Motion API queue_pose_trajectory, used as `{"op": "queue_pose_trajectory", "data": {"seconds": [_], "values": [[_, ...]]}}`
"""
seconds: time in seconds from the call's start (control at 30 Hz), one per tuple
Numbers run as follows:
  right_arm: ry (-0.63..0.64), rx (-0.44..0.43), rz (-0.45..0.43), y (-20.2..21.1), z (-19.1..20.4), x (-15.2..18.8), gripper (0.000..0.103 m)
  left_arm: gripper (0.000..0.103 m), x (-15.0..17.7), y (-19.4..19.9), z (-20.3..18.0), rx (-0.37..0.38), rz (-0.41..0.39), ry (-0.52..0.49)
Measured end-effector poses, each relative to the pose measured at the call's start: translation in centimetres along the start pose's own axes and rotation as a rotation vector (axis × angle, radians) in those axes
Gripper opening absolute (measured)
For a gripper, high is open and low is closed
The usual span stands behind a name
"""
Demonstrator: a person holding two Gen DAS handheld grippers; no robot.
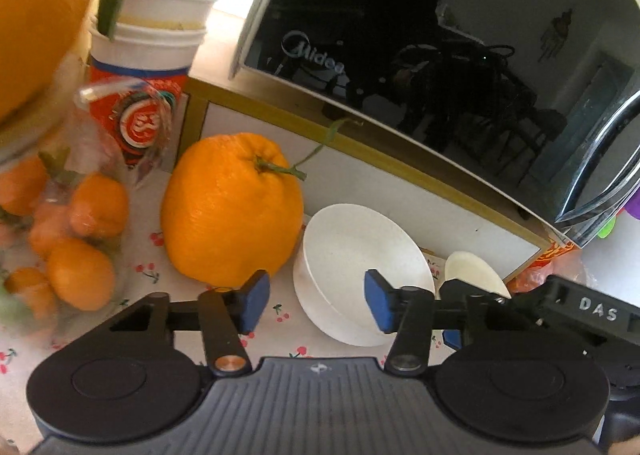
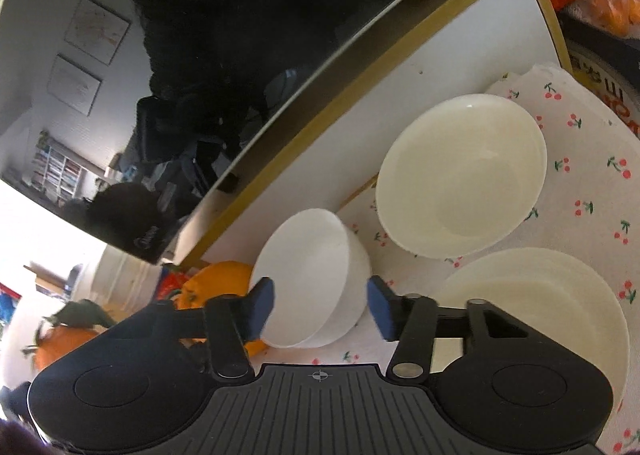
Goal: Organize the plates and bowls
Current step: 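Move both tools to the white bowl beside the orange and close them, then lift the white bowl with both grippers and carry it toward the plates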
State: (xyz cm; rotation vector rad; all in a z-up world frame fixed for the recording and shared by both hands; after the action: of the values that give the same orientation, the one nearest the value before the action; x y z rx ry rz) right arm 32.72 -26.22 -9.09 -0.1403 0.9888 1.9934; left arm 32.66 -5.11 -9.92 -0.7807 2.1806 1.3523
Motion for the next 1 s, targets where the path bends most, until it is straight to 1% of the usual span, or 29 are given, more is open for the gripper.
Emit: {"op": "queue_pose_trajectory", "data": {"seconds": [0.07, 0.1, 0.17, 0.27, 0.3, 0.37, 0.4, 0.57, 0.77, 1.0], "values": [[0.023, 0.015, -0.001, -0.3, 0.0, 0.1, 0.036, 0.040, 0.1, -0.4, -0.1, -0.005, 0.005, -0.006], [0.033, 0.022, -0.003, -0.3, 0.1, 0.1, 0.034, 0.038, 0.2, -0.6, -0.1, -0.007, 0.006, -0.007], [0.047, 0.038, -0.010, -0.3, 0.1, 0.1, 0.028, 0.032, 0.5, -0.8, -0.2, -0.010, 0.005, -0.006], [0.059, 0.053, -0.015, -0.2, -0.1, 0.4, 0.021, 0.024, 1.1, -0.7, -0.1, -0.019, 0.001, -0.004], [0.062, 0.055, -0.015, -0.4, -0.2, 0.4, 0.020, 0.024, 1.2, -0.7, -0.1, -0.019, 0.002, -0.001], [0.066, 0.057, -0.011, -0.5, -0.3, 0.5, 0.014, 0.017, 1.1, -0.9, 0.0, -0.007, 0.005, 0.002], [0.068, 0.057, -0.011, -0.5, -0.4, 0.5, 0.013, 0.017, 1.1, -0.9, -0.1, -0.003, 0.005, -0.001], [0.080, 0.061, -0.018, -0.6, -0.1, 0.5, 0.012, 0.016, 0.9, -0.9, -0.3, -0.011, 0.000, -0.033], [0.104, 0.068, -0.024, 0.2, 1.0, 0.9, 0.012, 0.015, 0.8, 0.5, -0.7, -0.003, 0.001, -0.032], [0.153, 0.093, -0.011, 3.7, 3.0, 1.5, 0.013, 0.015, 1.0, 3.8, -1.6, 0.014, 0.017, -0.033]]}}
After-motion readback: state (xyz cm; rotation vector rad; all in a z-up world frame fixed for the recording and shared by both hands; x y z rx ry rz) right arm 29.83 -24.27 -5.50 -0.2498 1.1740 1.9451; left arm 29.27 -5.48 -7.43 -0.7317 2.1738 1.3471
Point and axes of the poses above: each gripper's, at about its wrist camera, not at the fingertips, and y roughly against the way its jaws point, z to its left, x to its underside, the point moved 4 cm from there along -y, roughly the way its jaws point, and after that the axes turned 1 degree about z, right-handed, at the moved point
